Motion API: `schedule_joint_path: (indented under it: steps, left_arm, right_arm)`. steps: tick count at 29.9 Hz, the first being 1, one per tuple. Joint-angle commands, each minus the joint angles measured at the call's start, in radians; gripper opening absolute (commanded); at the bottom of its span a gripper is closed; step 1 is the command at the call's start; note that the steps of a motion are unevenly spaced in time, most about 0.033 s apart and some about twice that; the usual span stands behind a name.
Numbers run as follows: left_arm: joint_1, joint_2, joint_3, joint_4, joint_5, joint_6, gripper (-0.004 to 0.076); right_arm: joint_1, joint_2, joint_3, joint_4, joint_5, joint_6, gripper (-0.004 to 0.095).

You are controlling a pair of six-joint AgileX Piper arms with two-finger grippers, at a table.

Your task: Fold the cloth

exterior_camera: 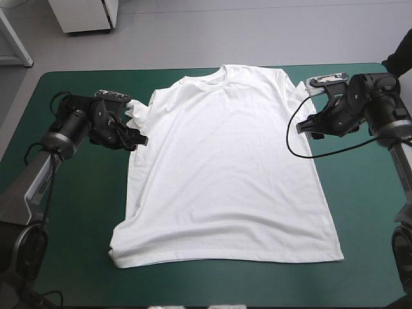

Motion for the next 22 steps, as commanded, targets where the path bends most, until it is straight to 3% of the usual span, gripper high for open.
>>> schedule_joint_path:
  steps: [1,8,22]
  left_arm:
    - [0.017,0.04,-0.104,0.023,-0.019,-0.012,0.0493]
    - [0.066,0.181,-0.195,-0.052,0.014,0.004,0.0493]
    - [0.066,0.278,-0.195,-0.106,0.032,0.028,0.0466]
  right_arm:
    - [-0.009,-0.013,-0.05,0.003,-0.052,-0.02,0.0554]
    - [-0.009,0.046,-0.05,0.01,-0.068,-0.043,0.0554]
    - [-0.009,0.131,-0.078,0.043,-0.1,-0.054,0.0554]
